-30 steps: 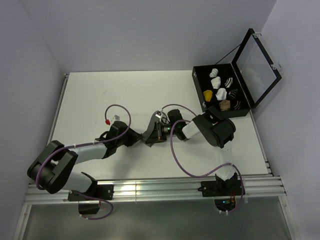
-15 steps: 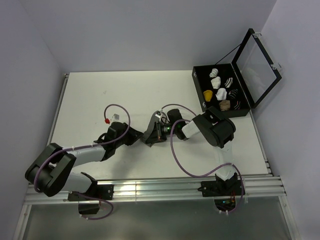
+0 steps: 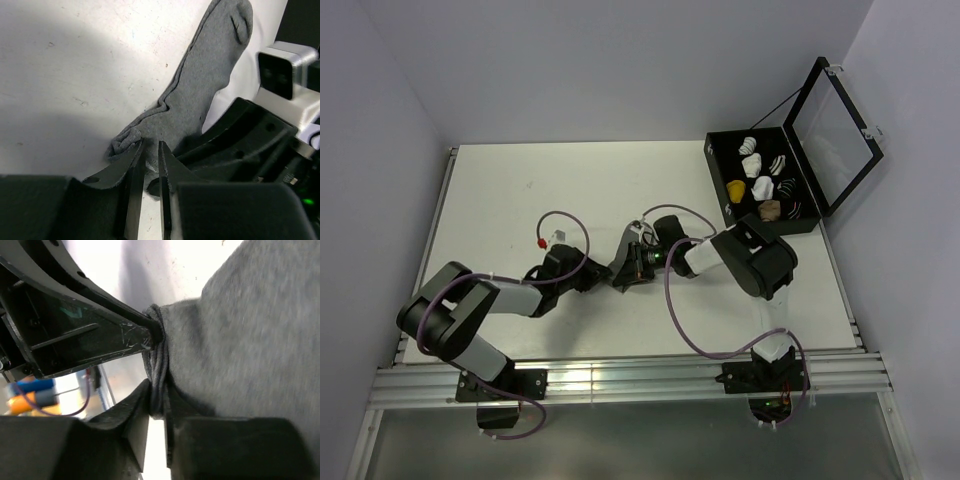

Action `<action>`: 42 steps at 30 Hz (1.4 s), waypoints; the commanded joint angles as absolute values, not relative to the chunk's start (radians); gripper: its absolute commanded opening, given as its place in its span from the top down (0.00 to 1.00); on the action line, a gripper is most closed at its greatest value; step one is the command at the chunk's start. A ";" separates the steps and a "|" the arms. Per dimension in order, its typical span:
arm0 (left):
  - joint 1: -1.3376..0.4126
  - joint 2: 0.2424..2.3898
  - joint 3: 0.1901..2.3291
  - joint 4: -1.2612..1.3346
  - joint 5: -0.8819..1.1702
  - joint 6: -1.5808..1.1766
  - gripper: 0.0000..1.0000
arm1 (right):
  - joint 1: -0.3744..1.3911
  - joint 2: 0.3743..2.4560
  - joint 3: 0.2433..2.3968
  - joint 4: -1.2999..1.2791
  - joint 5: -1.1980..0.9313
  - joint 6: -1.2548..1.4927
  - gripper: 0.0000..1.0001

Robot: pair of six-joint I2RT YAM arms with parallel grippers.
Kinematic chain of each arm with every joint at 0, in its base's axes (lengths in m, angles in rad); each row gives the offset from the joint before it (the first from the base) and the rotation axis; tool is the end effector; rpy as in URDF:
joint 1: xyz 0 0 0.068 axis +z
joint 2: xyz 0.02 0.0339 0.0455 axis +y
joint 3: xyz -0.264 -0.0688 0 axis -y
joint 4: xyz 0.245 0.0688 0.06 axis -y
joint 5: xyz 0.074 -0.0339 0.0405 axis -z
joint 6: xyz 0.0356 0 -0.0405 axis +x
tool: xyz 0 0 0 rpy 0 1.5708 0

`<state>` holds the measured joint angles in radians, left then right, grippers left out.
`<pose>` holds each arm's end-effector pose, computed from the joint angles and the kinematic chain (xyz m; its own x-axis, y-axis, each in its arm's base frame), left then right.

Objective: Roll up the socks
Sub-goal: Roll the sock at the center of the board.

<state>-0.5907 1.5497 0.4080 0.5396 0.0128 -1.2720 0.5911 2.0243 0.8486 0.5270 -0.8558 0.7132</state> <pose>0.2167 -0.1459 0.1175 -0.6791 -0.6952 -0.2357 -0.2830 0.5442 -0.7898 0.2864 0.2246 0.0890 -0.9453 -0.1178 -0.3042 -0.3260 0.3784 0.8664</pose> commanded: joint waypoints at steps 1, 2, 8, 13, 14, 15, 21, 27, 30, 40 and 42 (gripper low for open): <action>-0.597 1.575 0.423 0.508 0.011 -1.256 0.78 | 0.594 1.930 0.851 0.329 -0.726 0.575 0.75; -0.597 1.575 0.425 0.499 0.011 -1.255 0.78 | 0.597 1.878 0.853 0.295 -0.663 0.521 0.73; -0.595 1.580 0.446 0.462 0.018 -1.230 0.79 | 0.664 1.668 0.835 0.126 -0.382 0.327 0.64; -0.595 1.594 0.463 0.451 0.032 -1.223 0.79 | 0.784 1.579 0.822 0.107 -0.119 0.175 0.61; -0.595 1.597 0.469 0.449 0.037 -1.220 0.79 | 0.826 1.571 0.821 0.116 -0.092 0.145 0.60; -0.597 1.601 0.471 0.446 0.041 -1.220 0.79 | 0.844 1.572 0.818 0.126 -0.083 0.131 0.60; -0.597 1.612 0.480 0.448 0.058 -1.216 0.79 | 0.919 1.618 0.825 0.166 -0.006 0.065 0.57; -0.597 1.621 0.483 0.453 0.066 -1.215 0.80 | 0.962 1.680 0.839 0.181 0.044 0.017 0.55; -0.595 1.624 0.483 0.449 0.066 -1.213 0.80 | 0.968 1.709 0.847 0.179 0.057 0.011 0.55; -0.595 1.618 0.489 0.431 0.066 -1.223 0.80 | 0.999 1.788 0.890 0.101 0.109 -0.020 0.55; -0.595 1.605 0.489 0.422 0.057 -1.227 0.80 | 0.999 1.799 0.908 0.066 0.114 -0.008 0.63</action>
<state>-0.5926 1.6016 0.4770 0.4858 0.0551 -1.2423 0.9905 1.7592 0.8703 0.1329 0.0868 -0.0097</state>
